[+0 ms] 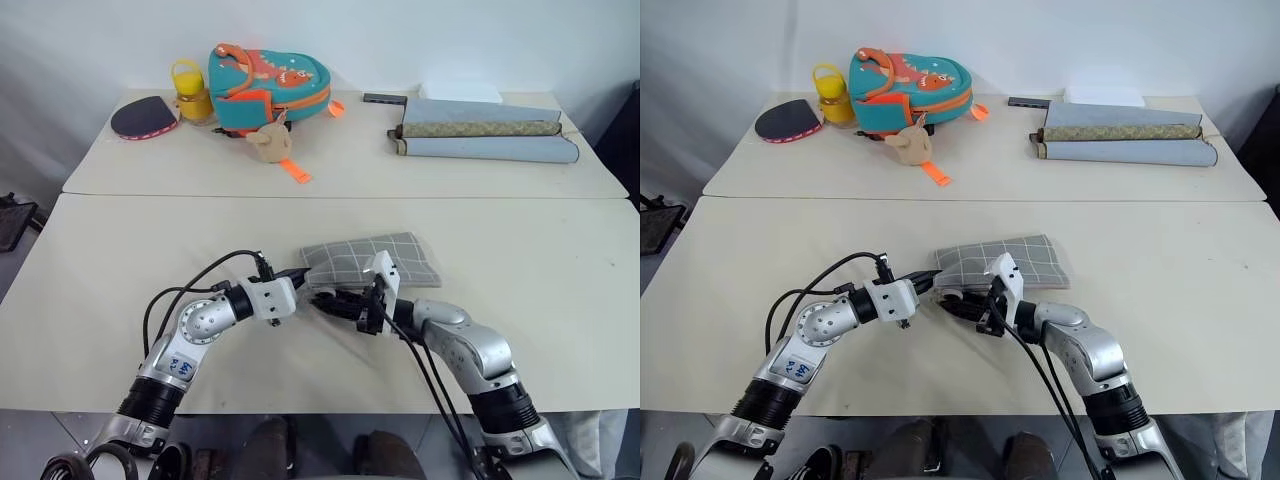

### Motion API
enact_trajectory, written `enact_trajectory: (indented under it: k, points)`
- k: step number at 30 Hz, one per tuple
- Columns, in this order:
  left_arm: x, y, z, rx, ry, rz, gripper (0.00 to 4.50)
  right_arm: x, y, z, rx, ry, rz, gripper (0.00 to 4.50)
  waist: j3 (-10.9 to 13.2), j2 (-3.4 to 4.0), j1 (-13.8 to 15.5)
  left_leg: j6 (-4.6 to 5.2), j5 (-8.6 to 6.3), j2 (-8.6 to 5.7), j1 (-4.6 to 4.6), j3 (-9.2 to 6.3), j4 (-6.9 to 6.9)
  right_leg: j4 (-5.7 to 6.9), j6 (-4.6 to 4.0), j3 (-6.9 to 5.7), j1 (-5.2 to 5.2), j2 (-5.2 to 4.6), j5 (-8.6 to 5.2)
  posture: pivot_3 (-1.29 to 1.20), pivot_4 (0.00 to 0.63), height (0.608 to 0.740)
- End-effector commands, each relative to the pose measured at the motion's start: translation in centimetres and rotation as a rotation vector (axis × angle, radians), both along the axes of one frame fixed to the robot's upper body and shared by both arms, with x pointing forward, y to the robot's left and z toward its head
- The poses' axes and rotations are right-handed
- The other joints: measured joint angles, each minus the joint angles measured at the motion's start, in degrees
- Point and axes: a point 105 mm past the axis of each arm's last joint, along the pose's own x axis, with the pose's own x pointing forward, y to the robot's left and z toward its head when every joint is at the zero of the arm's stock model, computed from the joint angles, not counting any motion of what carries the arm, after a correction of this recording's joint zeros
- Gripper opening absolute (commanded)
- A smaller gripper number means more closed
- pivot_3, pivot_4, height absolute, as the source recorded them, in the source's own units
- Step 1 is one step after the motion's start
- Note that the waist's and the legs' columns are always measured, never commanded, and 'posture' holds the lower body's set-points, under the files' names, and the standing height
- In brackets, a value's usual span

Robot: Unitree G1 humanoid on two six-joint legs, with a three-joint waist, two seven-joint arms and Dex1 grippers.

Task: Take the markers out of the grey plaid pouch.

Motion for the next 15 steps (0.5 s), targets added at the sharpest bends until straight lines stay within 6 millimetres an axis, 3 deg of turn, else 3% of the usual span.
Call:
enact_trajectory:
  k: [1,7,15]
  points:
    - [0.0,0.8,-1.7,0.022,0.053,0.04,0.0,-0.2,-0.4,1.3,0.023,-0.05,0.013,0.02,0.0,0.0,0.0,0.0,0.0,0.0,0.0,0.0,0.0,0.0,0.0,0.0,0.0,0.0,0.0,0.0,0.15,0.74]
    - [0.2,2.4,-1.3,0.032,0.035,0.084,0.0,0.3,-3.3,0.5,-0.053,-0.054,-0.013,0.02,0.0,0.0,0.01,0.0,0.0,0.0,0.0,0.02,0.0,-0.01,0.0,0.02,-0.01,-0.02,0.0,0.0,0.15,0.74]
    - [0.6,6.2,-0.3,-0.006,0.044,0.183,0.0,3.4,-12.9,0.3,-0.26,-0.111,-0.206,0.02,0.0,0.0,-1.11,-0.01,-0.02,0.1,0.01,0.09,-0.04,-0.04,-0.01,0.05,-0.03,-0.03,0.0,0.0,0.15,0.74]
